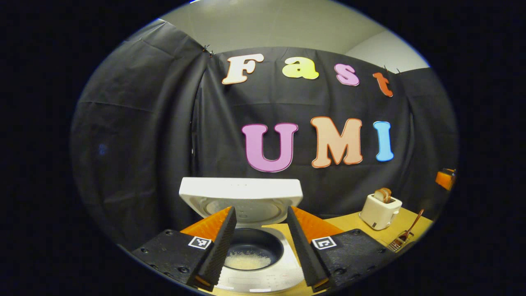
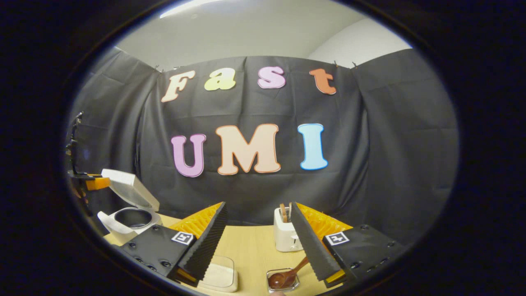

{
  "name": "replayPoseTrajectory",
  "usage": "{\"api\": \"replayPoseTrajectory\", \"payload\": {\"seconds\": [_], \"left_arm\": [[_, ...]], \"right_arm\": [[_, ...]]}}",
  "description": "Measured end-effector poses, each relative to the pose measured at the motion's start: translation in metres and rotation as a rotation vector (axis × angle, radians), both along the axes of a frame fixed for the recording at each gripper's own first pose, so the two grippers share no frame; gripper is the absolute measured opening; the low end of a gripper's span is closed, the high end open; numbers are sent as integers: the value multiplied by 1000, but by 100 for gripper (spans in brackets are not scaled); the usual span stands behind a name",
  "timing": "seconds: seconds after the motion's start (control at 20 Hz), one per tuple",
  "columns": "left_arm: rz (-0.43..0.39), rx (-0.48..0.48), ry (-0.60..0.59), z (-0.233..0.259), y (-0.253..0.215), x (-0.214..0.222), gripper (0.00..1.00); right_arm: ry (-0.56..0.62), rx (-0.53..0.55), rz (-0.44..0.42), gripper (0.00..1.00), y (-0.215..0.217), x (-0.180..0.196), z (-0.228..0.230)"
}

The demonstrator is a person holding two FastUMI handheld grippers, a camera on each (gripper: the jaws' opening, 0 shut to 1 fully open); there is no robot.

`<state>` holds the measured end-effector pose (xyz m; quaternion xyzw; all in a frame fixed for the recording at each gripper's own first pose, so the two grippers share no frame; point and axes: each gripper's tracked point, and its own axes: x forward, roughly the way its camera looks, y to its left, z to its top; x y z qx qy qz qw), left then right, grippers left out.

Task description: Close the left gripper, press the button to open the rice cooker; take a wooden spoon from the chopstick holder with the right hand, scoop a spoonful of rice and pour it into the rice cooker, then put the wooden spoon back into the chopstick holder.

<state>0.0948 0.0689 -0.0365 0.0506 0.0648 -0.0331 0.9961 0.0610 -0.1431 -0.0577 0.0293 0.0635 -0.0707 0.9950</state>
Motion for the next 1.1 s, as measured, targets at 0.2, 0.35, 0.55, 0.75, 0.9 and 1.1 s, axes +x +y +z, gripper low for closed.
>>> {"api": "replayPoseTrajectory", "payload": {"seconds": [0.2,0.35,0.55,0.75,0.9,1.1], "left_arm": [[-44,-22,-38,21,-29,-18,92],[-43,-31,-49,25,-41,-31,93],[0,-18,-27,18,-44,-45,93],[50,-23,-15,19,-47,-55,93],[73,-19,-6,19,-51,-60,93],[84,-15,8,16,-61,-65,93]], "right_arm": [[50,-33,-15,99,-28,15,-25],[100,-29,-32,98,-54,26,-52],[183,-3,-66,97,-91,41,-99],[282,62,-58,96,-108,52,-148],[359,118,-36,95,-108,52,-184],[478,176,-4,98,-99,42,-232]]}}
